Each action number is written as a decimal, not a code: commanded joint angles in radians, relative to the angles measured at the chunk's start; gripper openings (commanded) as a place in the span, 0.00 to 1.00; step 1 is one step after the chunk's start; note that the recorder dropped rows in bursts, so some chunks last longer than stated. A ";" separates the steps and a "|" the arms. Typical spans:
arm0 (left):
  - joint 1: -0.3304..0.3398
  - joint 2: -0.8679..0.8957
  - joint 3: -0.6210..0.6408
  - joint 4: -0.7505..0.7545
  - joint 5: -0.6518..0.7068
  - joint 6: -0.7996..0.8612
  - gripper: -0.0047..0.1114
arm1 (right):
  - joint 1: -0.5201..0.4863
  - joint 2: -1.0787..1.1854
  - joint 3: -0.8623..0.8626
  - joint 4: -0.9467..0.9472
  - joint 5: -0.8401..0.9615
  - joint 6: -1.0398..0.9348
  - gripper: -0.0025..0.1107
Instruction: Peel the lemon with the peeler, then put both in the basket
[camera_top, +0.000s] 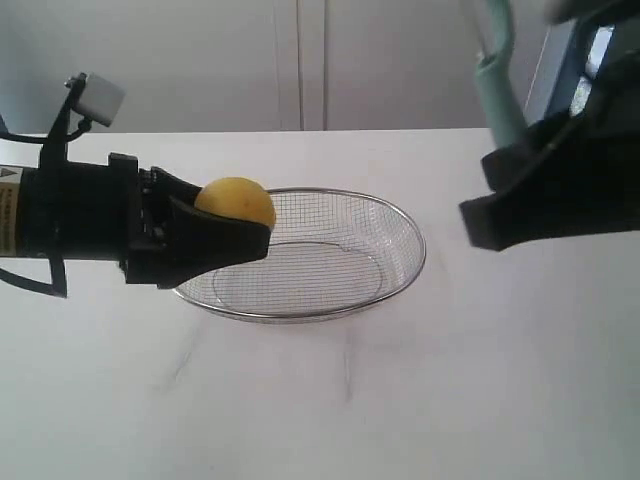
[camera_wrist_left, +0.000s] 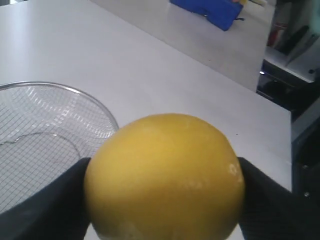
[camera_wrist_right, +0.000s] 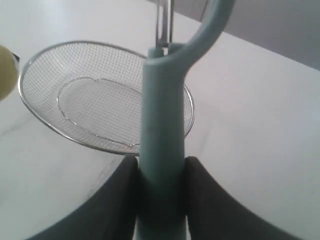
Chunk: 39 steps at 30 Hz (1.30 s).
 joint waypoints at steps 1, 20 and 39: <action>0.000 -0.007 -0.001 -0.015 -0.051 0.016 0.04 | -0.001 0.123 0.026 -0.024 -0.071 0.014 0.02; 0.000 -0.007 -0.001 -0.063 0.003 0.016 0.04 | 0.001 0.446 0.024 0.042 -0.390 0.030 0.02; 0.000 -0.007 -0.001 -0.105 0.103 0.011 0.04 | 0.001 0.446 0.024 0.173 -0.405 -0.085 0.02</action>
